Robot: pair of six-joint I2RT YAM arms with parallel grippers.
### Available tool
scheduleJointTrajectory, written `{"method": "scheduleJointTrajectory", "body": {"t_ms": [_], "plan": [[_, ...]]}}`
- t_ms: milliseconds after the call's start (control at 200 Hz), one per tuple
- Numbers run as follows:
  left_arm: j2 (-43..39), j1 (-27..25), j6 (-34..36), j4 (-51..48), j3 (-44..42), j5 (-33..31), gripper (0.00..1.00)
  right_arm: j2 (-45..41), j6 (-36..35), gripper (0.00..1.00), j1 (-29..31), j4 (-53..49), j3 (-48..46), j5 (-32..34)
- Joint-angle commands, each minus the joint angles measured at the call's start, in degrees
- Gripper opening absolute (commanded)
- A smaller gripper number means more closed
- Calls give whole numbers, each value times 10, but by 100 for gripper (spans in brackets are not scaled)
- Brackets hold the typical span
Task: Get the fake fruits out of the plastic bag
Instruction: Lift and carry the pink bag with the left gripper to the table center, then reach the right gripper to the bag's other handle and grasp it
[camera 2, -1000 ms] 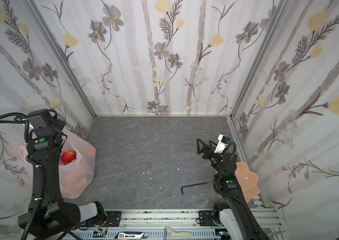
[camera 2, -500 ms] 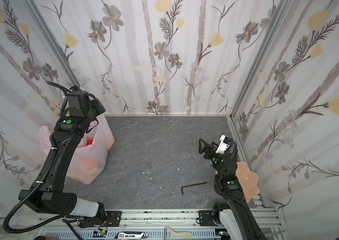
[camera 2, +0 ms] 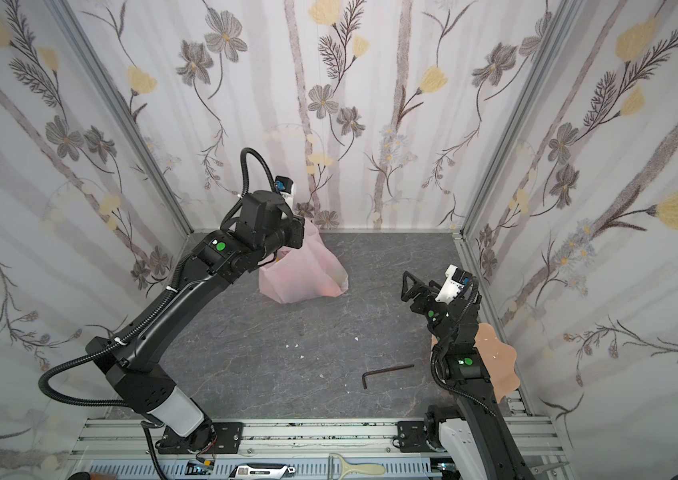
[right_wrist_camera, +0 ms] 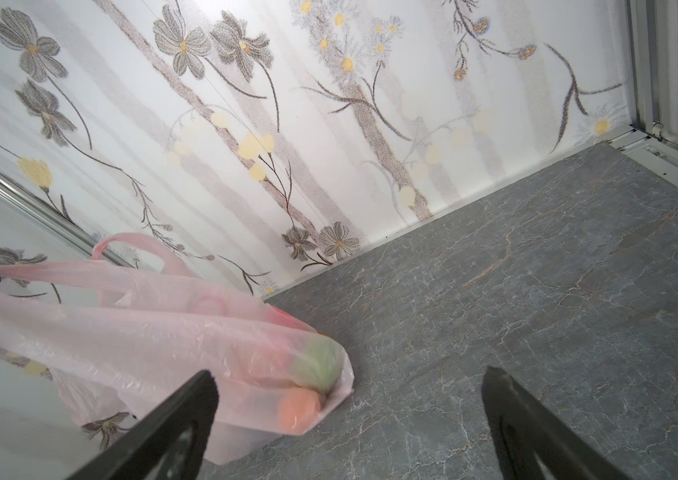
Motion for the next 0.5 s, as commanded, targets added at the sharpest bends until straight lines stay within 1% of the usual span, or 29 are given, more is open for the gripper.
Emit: {"method": "scheduleJointTrajectory", "body": {"t_ms": [0, 70, 195, 275, 370, 450, 495], "plan": [[-34, -25, 31, -16, -35, -29, 0, 17, -23, 100, 17, -1, 21, -7], [-65, -26, 19, -15, -71, -28, 0, 36, -45, 100, 39, -1, 41, -5], [-103, -24, 14, -15, -116, -56, 0, 79, -86, 100, 74, 0, 86, -13], [-110, -22, 9, -14, -128, -57, 0, 114, -118, 100, 97, 8, 121, -29], [-111, -22, 4, -12, -135, -50, 0, 165, -167, 100, 125, 5, 176, -22], [-114, -23, 2, -9, -142, -45, 0, 218, -202, 100, 135, -9, 227, -13], [-118, -23, 3, -7, -147, -50, 0, 250, -221, 100, 134, -14, 257, -19]]}}
